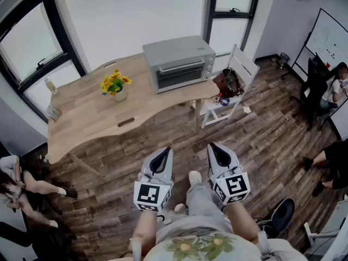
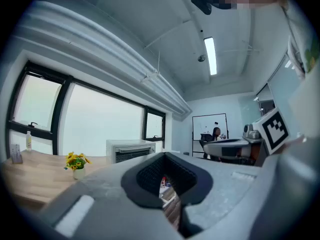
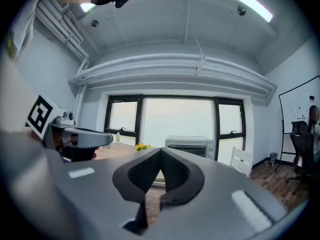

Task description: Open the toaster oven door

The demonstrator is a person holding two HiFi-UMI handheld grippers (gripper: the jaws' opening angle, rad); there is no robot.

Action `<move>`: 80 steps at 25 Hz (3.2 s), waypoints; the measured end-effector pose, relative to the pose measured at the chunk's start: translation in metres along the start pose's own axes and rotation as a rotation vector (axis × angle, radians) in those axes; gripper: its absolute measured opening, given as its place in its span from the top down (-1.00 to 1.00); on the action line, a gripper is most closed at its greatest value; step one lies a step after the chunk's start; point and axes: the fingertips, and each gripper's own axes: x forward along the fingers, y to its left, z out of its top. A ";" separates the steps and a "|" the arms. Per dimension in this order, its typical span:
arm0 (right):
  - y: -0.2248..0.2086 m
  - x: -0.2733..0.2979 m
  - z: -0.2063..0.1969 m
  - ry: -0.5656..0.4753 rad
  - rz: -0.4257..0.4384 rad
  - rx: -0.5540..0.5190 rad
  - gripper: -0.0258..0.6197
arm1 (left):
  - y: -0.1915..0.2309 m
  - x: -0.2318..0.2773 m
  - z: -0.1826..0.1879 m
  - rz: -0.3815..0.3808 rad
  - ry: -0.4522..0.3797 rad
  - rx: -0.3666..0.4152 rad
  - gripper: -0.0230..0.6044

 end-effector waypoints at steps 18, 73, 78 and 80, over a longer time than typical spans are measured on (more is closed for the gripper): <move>-0.044 0.097 0.007 -0.021 0.060 -0.100 0.80 | 0.059 0.079 0.011 0.030 0.028 0.098 0.92; -0.217 0.448 -0.083 0.424 0.553 -0.735 0.18 | 0.229 0.426 -0.092 -0.020 0.602 0.419 0.19; -0.214 0.451 -0.107 0.499 0.563 -0.872 0.18 | 0.230 0.432 -0.105 -0.035 0.646 0.470 0.19; -0.214 0.451 -0.110 0.495 0.552 -0.884 0.19 | 0.229 0.431 -0.106 -0.021 0.629 0.457 0.20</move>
